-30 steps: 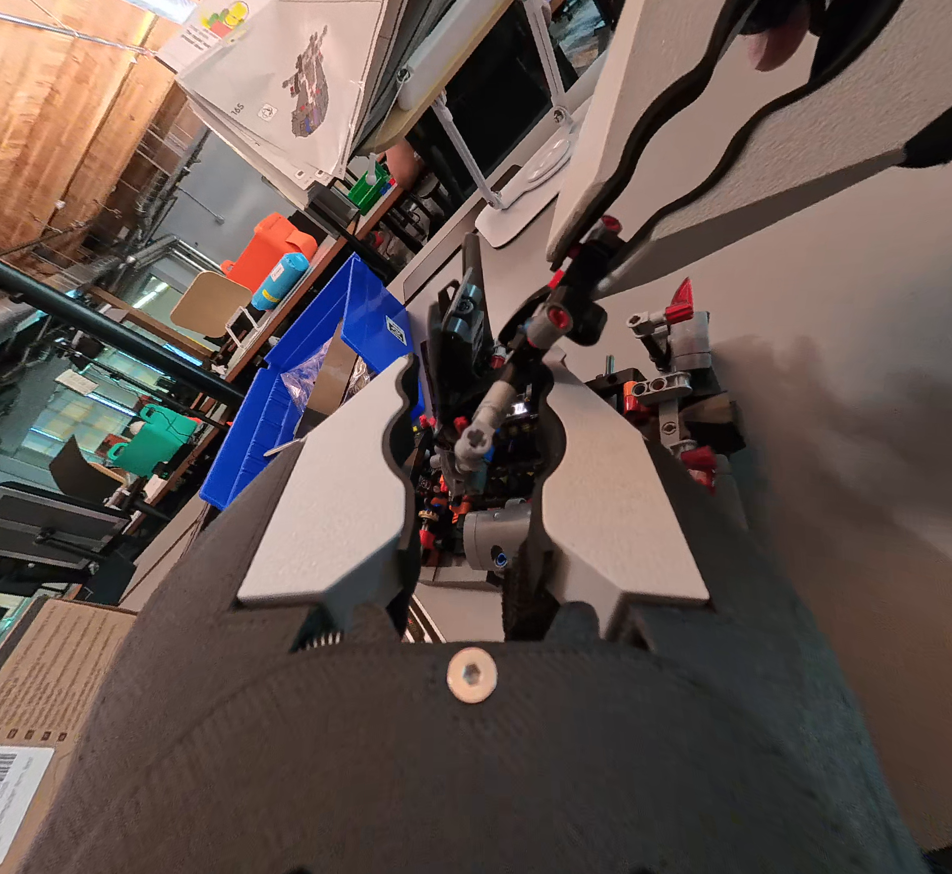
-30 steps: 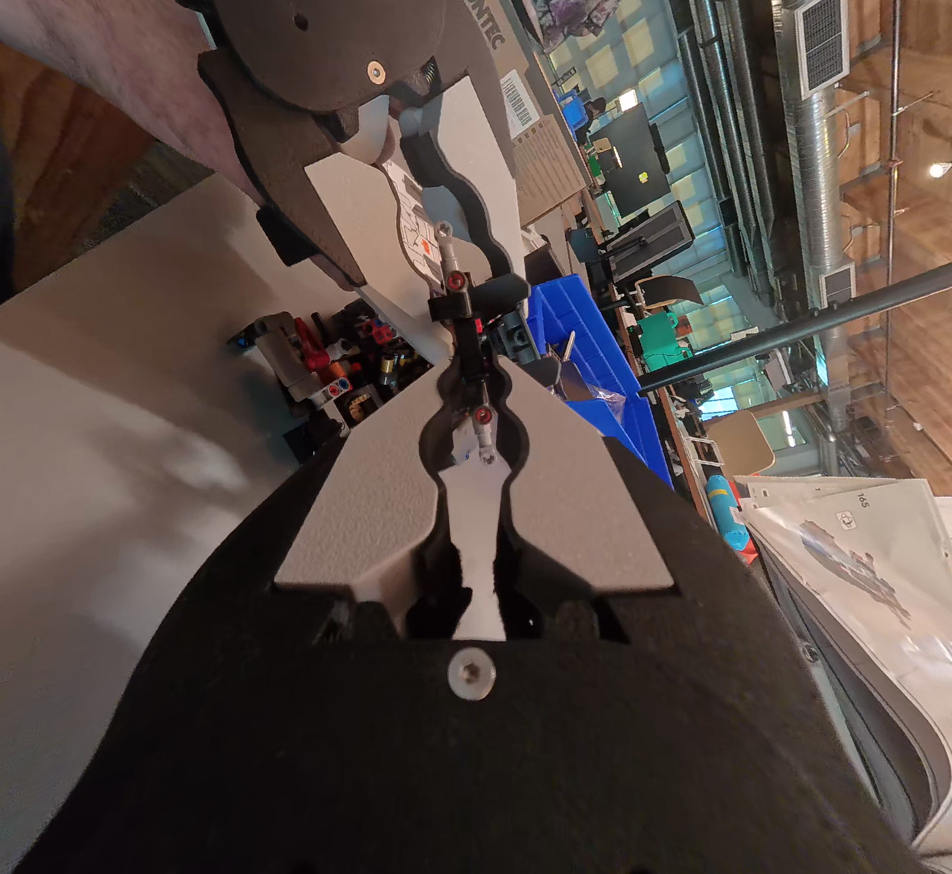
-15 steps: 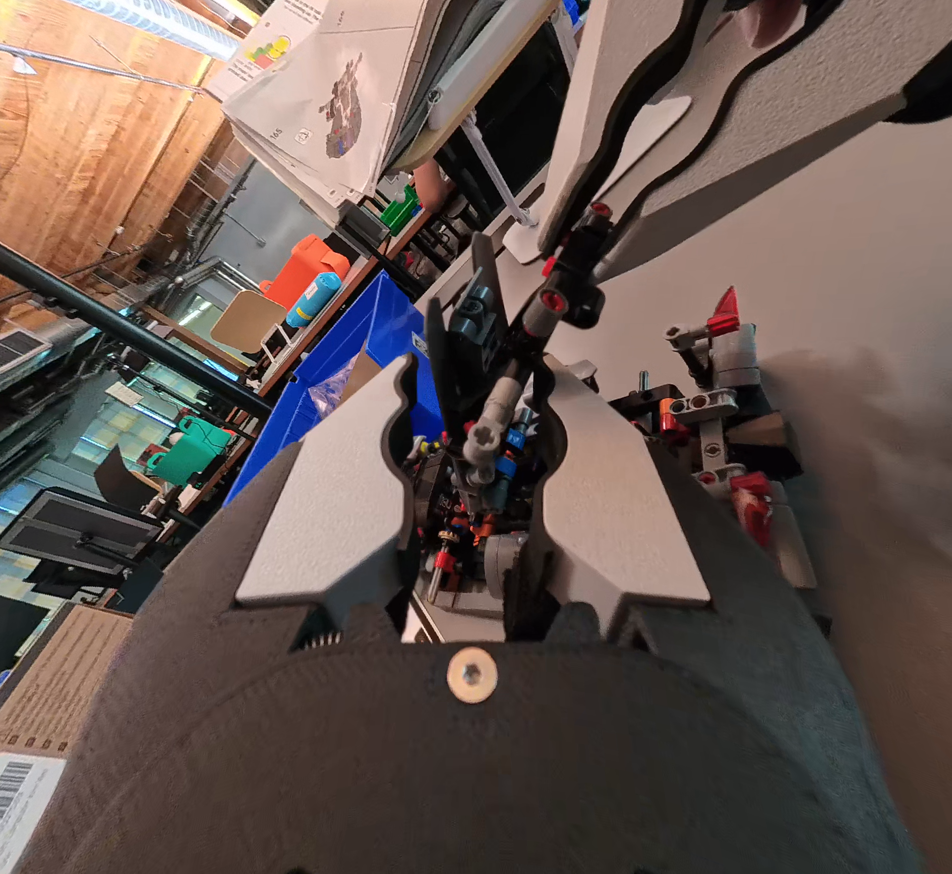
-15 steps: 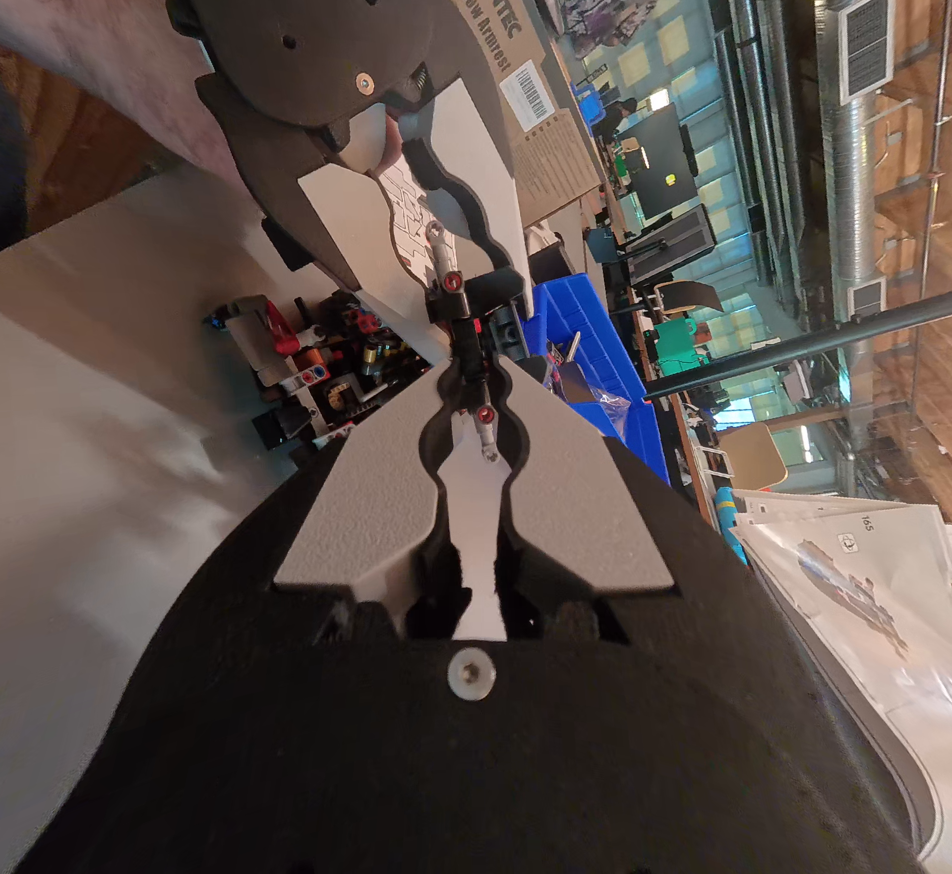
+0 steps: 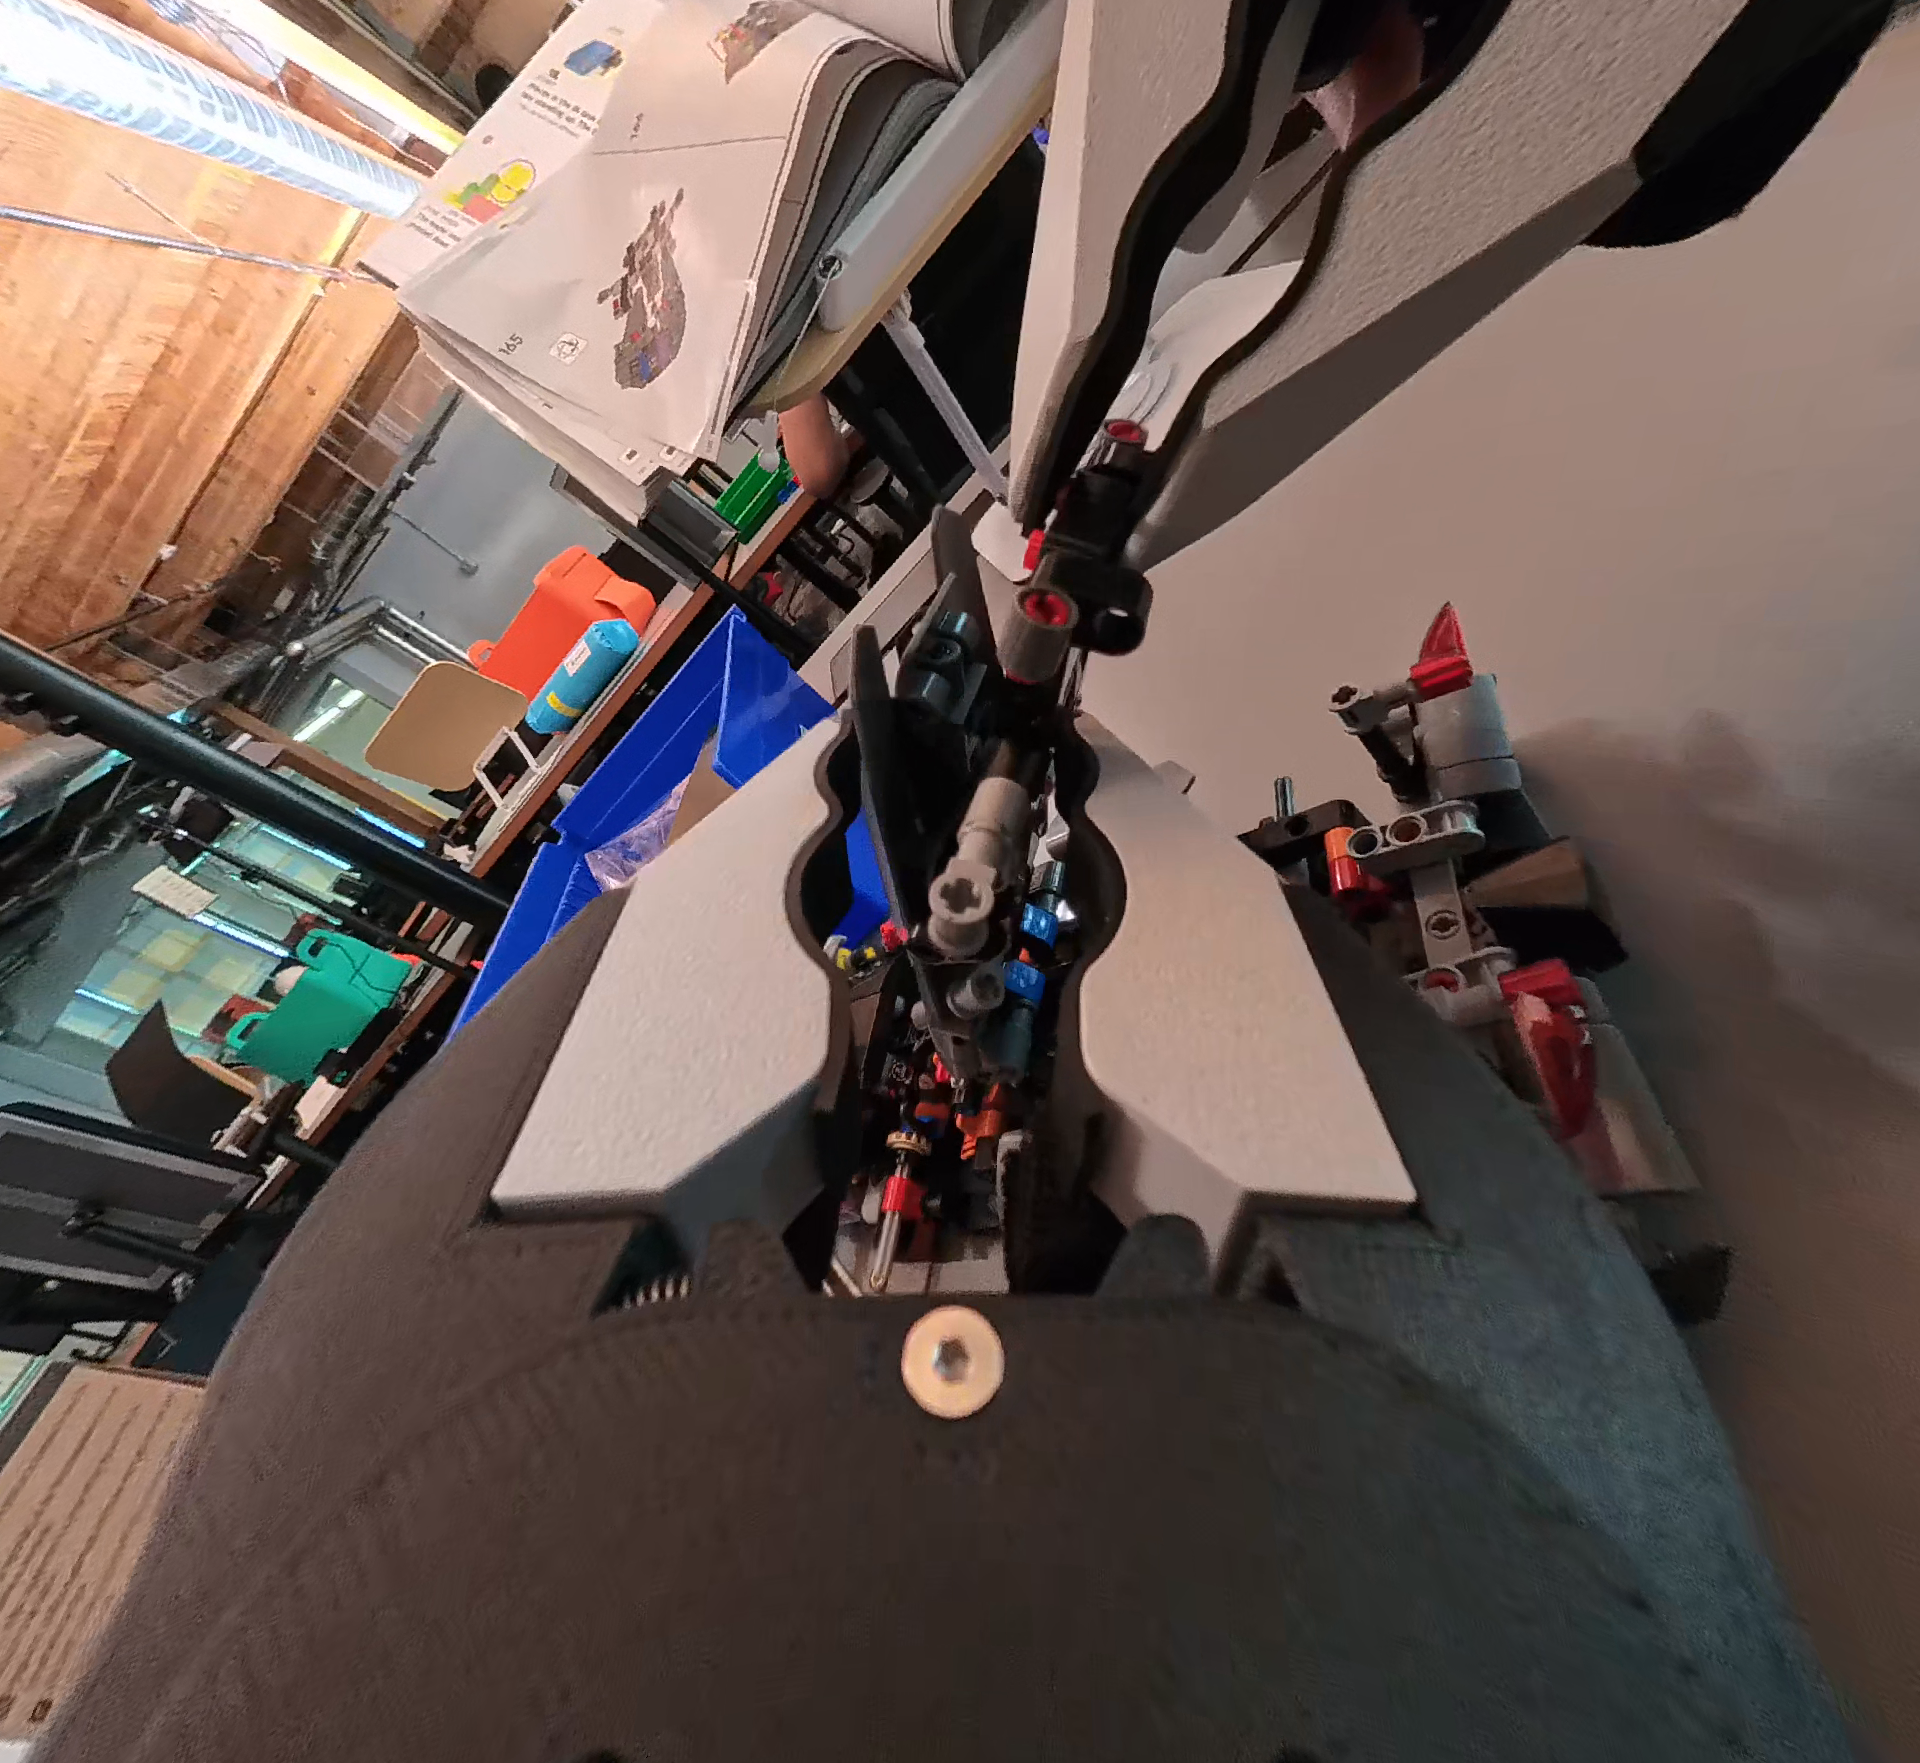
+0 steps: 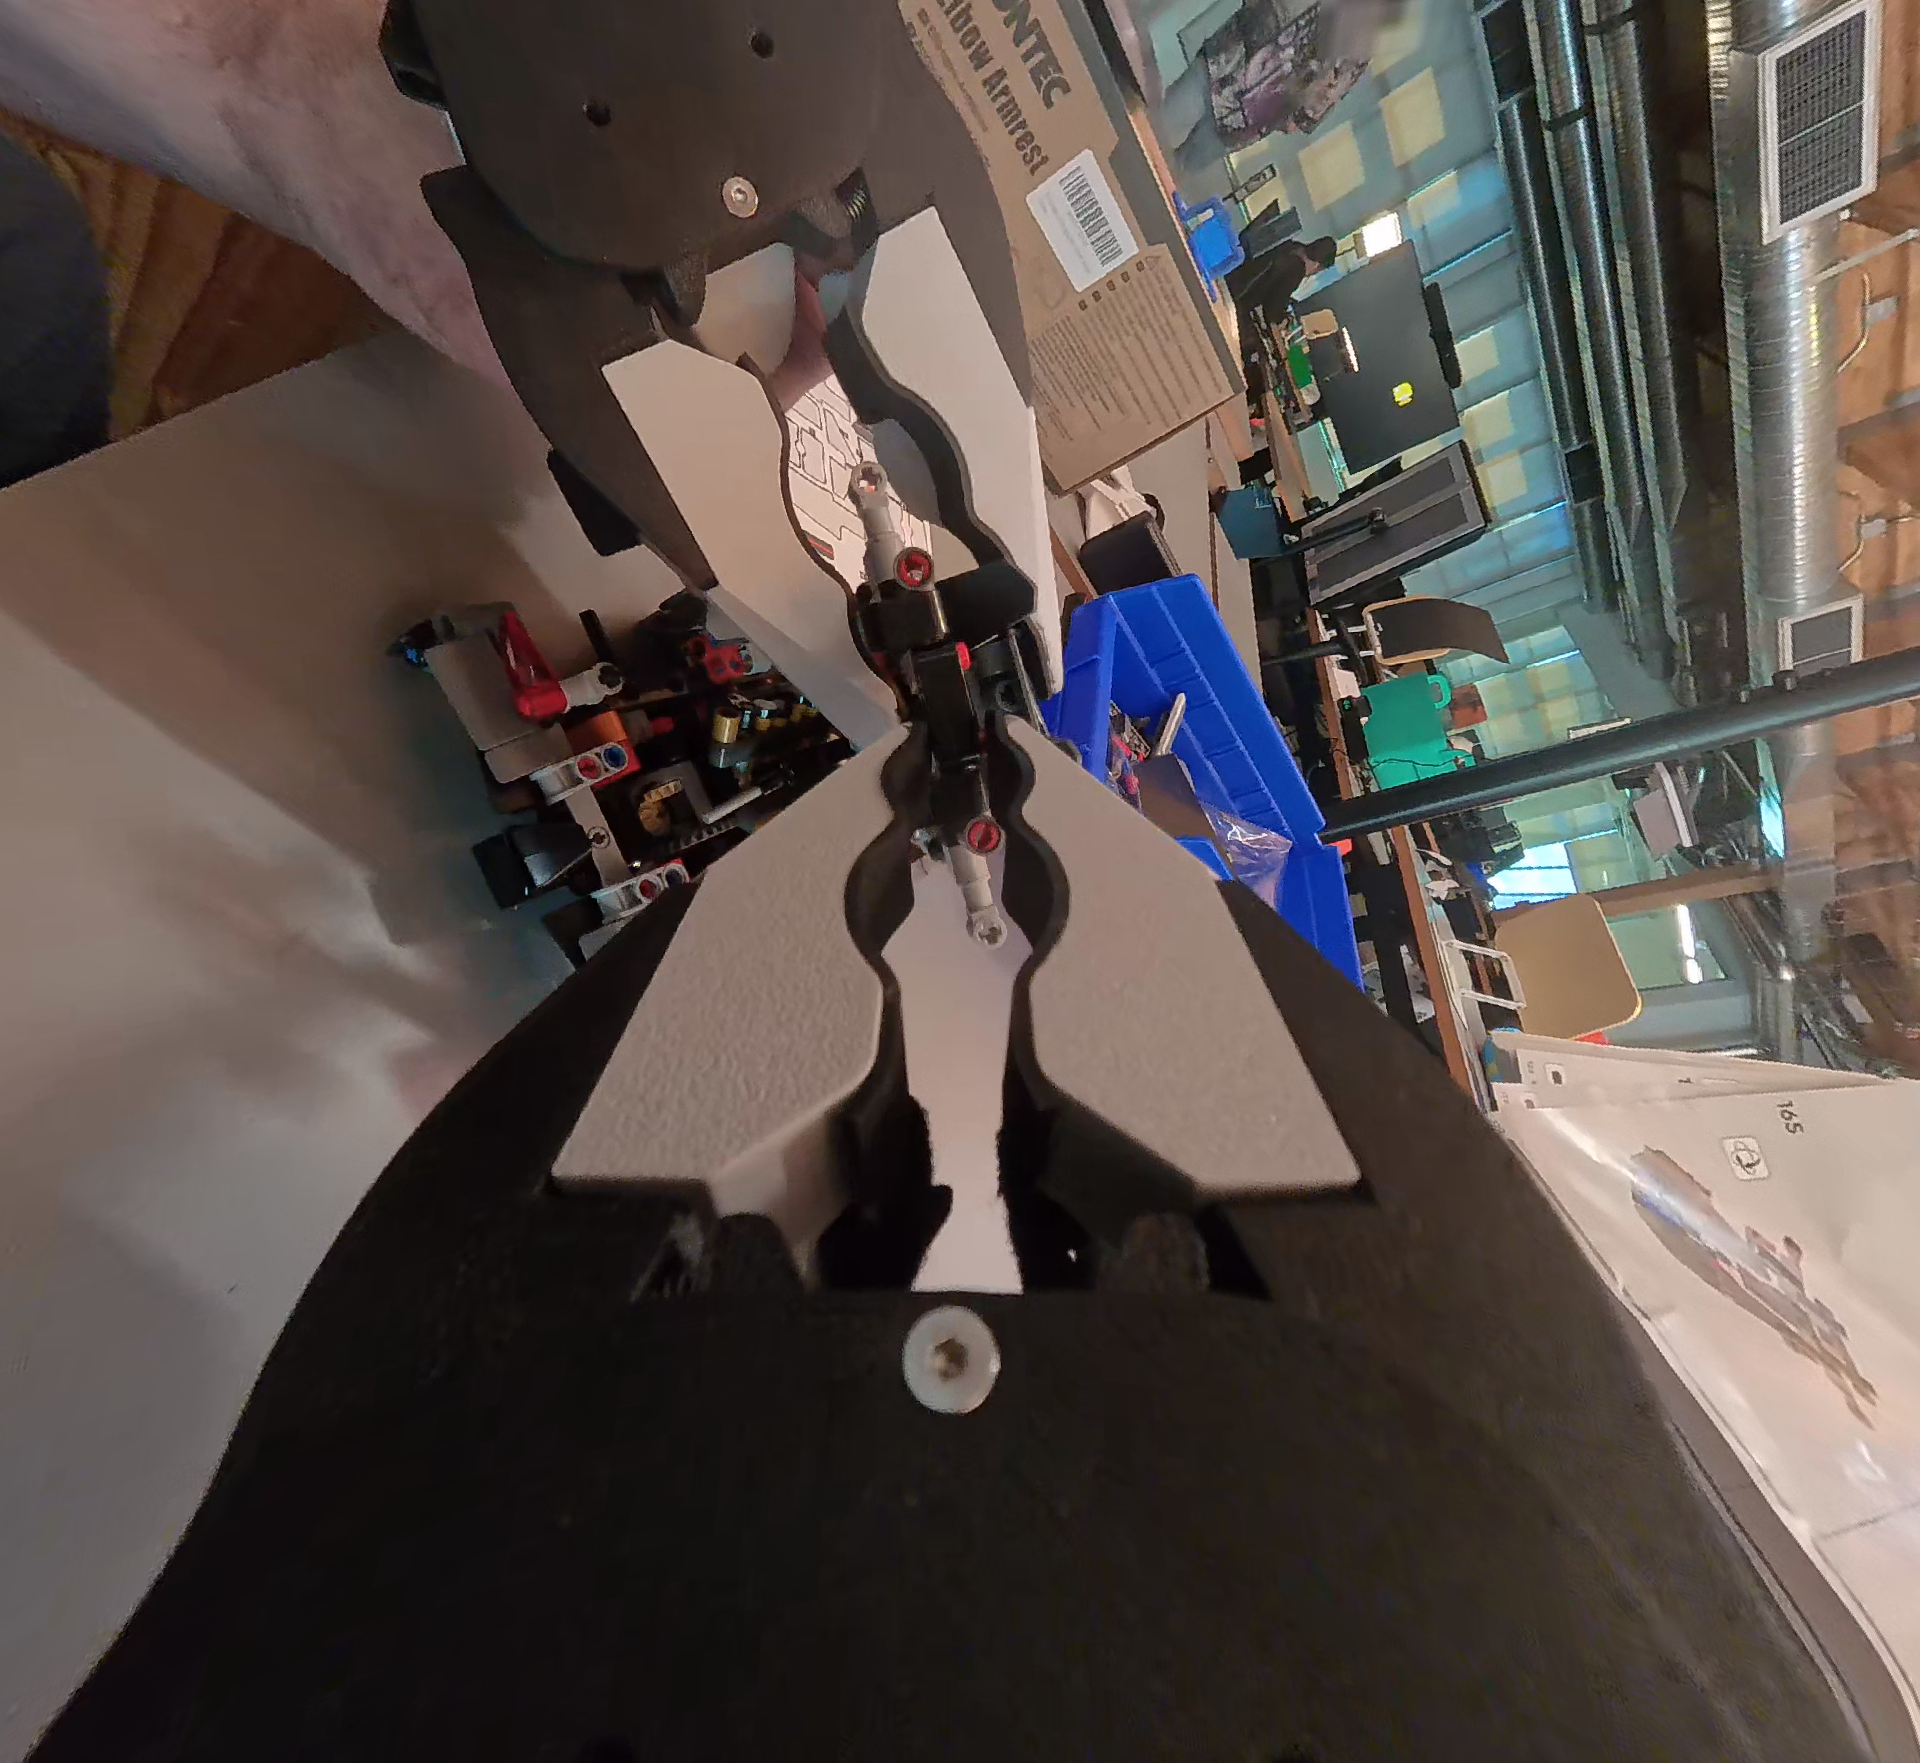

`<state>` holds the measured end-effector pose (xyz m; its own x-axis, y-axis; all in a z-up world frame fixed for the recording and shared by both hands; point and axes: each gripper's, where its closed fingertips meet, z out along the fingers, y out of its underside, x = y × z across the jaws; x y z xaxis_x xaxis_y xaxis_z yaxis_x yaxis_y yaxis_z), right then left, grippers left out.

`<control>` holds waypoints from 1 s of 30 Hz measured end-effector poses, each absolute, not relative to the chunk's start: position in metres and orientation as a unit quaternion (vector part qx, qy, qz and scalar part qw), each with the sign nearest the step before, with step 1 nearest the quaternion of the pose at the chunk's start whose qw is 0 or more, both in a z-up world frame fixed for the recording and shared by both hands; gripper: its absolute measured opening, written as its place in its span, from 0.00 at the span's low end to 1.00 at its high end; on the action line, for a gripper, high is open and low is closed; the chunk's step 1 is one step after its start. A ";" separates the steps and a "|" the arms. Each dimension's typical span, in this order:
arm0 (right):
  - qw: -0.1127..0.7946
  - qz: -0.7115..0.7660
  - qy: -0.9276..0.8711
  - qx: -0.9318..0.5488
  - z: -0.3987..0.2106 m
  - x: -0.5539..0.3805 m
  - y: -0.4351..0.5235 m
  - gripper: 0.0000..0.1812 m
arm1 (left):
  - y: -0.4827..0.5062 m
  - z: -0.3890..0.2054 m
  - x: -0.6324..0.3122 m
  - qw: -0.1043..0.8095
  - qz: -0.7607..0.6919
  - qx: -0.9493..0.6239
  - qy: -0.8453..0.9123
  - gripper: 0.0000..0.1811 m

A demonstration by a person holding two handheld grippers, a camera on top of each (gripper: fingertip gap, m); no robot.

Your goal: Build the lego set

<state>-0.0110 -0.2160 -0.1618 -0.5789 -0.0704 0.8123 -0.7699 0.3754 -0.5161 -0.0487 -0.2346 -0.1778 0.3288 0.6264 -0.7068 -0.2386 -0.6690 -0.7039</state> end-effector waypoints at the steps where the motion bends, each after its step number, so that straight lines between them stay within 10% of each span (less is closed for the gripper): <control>1: 0.363 0.484 -0.745 0.281 -0.162 -0.011 -0.216 0.04 | -0.235 -0.177 -0.049 0.383 0.565 -0.719 -0.132 0.20; 30: 0.355 0.504 -0.737 0.278 -0.160 -0.011 -0.218 0.05 | -0.232 -0.174 -0.055 0.394 0.560 -0.723 -0.088 0.26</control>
<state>-0.0114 -0.2181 -0.1603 -0.5934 -0.0532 0.8032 -0.7677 0.3375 -0.5448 -0.0549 -0.2319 -0.1743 0.3565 0.5682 -0.7417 -0.3146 -0.6745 -0.6679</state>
